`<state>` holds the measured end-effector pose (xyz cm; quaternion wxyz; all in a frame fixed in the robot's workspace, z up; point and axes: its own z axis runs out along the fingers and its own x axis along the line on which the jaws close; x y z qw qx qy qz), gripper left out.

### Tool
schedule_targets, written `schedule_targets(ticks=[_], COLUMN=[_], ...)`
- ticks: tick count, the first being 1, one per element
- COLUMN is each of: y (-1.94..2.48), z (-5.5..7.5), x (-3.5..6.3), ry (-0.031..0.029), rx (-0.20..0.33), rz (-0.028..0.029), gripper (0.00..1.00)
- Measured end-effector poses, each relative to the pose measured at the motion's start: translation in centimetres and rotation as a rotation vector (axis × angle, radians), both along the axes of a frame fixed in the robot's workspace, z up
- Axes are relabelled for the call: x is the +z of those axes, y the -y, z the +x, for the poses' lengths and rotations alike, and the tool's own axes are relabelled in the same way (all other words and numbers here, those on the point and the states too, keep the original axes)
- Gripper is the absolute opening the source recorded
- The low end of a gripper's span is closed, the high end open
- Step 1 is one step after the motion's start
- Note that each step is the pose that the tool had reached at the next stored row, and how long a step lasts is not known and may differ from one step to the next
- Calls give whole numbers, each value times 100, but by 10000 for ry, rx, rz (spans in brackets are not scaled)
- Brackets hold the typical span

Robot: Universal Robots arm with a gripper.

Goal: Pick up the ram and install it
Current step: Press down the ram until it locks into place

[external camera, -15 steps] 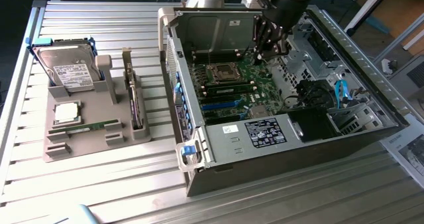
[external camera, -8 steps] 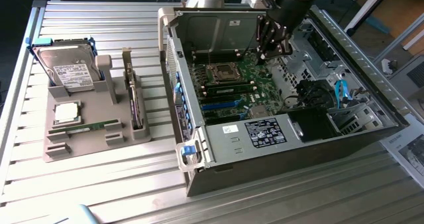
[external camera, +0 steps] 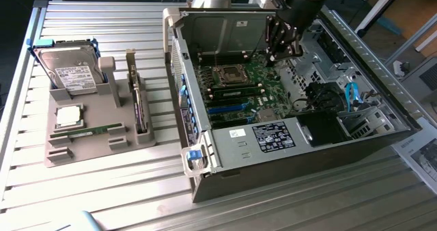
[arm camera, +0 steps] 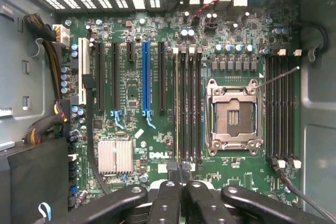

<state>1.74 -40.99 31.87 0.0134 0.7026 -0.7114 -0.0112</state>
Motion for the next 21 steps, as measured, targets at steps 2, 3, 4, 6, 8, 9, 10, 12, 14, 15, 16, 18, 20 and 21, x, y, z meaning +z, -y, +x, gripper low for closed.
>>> schedule_targets(ticks=[2, 3, 4, 6, 8, 9, 10, 12, 14, 15, 16, 18, 20, 21], y=[0, 0, 0, 0, 0, 0, 0, 1, 0, 0, 0, 0, 0, 0], z=[24, 43, 66, 99, 114, 124, 124, 124, 124, 124, 124, 125, 125, 125], x=[0, 0, 0, 0, 0, 0, 0, -3, -42, -63, -79, -131, -178, -203], ry=[0, 0, 0, 0, 0, 0, 0, 1, 0, 0, -1, 0, 0, 0], rx=[-1, 0, -1, 0, 0, 0, -1, -1, 0, -1, 0, 0, 0, -1], rz=[0, 0, 0, 0, 0, 0, 0, 2, 11, 12, 10, 12, 12, 13], gripper=[11, 11, 11, 11, 11, 11, 11, 11, 11, 11, 11, 11, 11, 11])
